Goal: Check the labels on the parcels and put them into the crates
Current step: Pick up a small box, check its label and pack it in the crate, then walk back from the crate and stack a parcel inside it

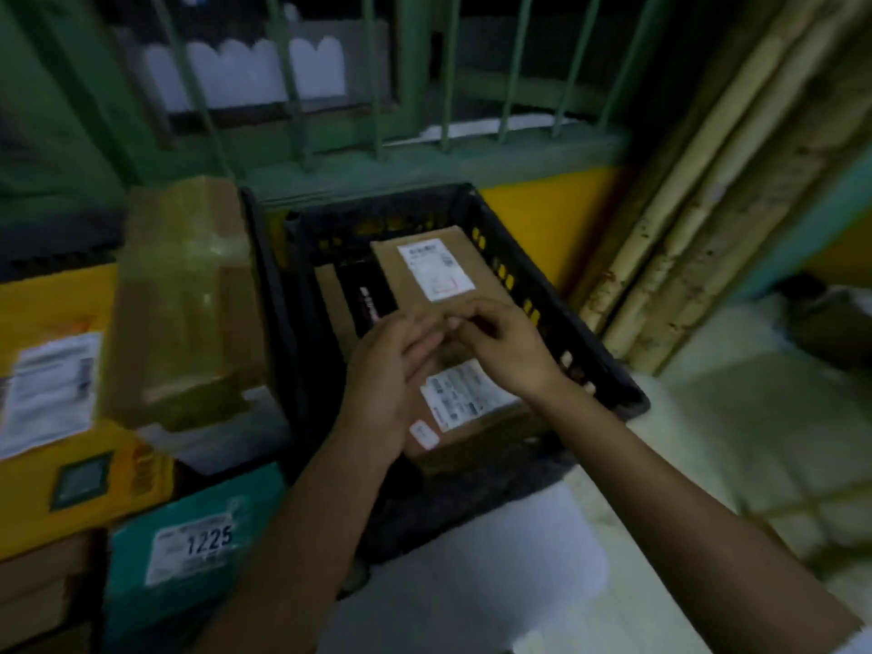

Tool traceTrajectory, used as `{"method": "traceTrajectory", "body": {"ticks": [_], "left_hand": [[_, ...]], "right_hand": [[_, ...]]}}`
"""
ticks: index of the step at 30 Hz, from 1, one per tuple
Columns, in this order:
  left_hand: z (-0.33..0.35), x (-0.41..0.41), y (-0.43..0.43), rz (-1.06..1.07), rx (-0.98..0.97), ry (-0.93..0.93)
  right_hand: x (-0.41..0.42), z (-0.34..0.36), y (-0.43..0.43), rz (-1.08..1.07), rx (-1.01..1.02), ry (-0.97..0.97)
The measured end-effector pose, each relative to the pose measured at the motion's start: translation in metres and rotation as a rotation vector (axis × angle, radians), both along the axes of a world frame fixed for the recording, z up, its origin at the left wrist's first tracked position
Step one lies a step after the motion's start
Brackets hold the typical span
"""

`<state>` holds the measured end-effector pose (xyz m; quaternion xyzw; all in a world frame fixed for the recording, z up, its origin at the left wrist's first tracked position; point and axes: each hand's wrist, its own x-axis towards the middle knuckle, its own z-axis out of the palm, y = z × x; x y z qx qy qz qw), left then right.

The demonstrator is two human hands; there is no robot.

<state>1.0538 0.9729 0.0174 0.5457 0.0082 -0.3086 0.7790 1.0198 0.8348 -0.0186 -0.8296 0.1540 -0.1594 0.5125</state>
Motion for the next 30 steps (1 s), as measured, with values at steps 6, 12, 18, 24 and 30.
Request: {"method": "traceTrajectory", "body": {"ticks": [6,12,18,24,30], "left_hand": [[-0.004,-0.046,-0.022,-0.275,0.041,-0.208],[-0.007,-0.116,-0.057,-0.555,0.045,-0.252],[-0.01,-0.228,-0.094,-0.821,0.057,-0.27],[-0.013,-0.39,-0.131,-1.145,0.022,-0.324],[-0.021,-0.556,-0.144,-1.347,0.001,-0.353]], "right_hand": [[-0.104,0.015,0.018,-0.315,0.035,-0.106],[-0.22,0.023,0.017,-0.666,0.113,-0.136],[-0.351,0.024,0.026,-1.0,0.143,-0.154],[-0.525,0.021,0.044,-1.338,0.157,-0.205],[-0.696,0.009,0.061,-1.549,0.255,-0.291]]}}
